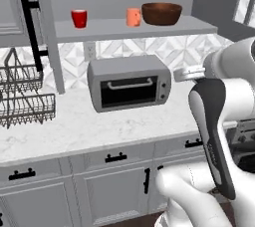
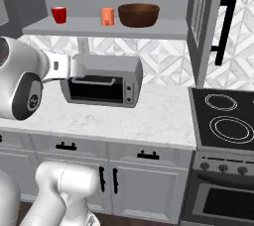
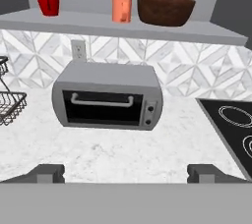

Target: Gather all objects into one cabinet and sort the glasses and bowls to opposite sides.

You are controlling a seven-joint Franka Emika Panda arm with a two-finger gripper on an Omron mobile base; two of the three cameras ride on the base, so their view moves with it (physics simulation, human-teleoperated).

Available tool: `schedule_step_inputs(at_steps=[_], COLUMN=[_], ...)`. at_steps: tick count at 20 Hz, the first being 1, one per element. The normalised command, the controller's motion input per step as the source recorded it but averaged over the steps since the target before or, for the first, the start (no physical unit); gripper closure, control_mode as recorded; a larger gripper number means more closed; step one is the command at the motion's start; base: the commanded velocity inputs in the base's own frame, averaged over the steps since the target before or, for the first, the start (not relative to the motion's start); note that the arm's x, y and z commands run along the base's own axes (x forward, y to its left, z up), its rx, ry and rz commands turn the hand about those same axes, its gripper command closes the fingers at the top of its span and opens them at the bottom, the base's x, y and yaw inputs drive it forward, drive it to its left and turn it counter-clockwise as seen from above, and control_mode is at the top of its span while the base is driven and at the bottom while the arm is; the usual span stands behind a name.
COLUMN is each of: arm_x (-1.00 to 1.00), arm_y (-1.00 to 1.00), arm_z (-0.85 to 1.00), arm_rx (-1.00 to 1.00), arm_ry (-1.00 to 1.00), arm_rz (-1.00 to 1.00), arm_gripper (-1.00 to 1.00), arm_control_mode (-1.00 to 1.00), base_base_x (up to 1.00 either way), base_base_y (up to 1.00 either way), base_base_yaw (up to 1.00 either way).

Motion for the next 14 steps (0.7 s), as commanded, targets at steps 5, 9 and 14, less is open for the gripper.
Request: schedule_step_inputs(at_steps=[5,9,14], arm_x=[0.0,0.0,0.0], arm_y=[0.0,0.0,0.0], arm_z=[0.0,0.0,0.0], arm_rx=[0.0,0.0,0.0], arm_ry=[0.0,0.0,0.0], arm_rz=[0.0,0.0,0.0], arm_gripper=[-1.0,-1.0,-1.0], arm_control_mode=[1.0,1.0,1.0], base_base_x=[-1.0,-0.6,-0.18], base_base_y=[-0.01,0.0,-0.02], base_base_yaw=[-0.46,-0.75,-0.85])
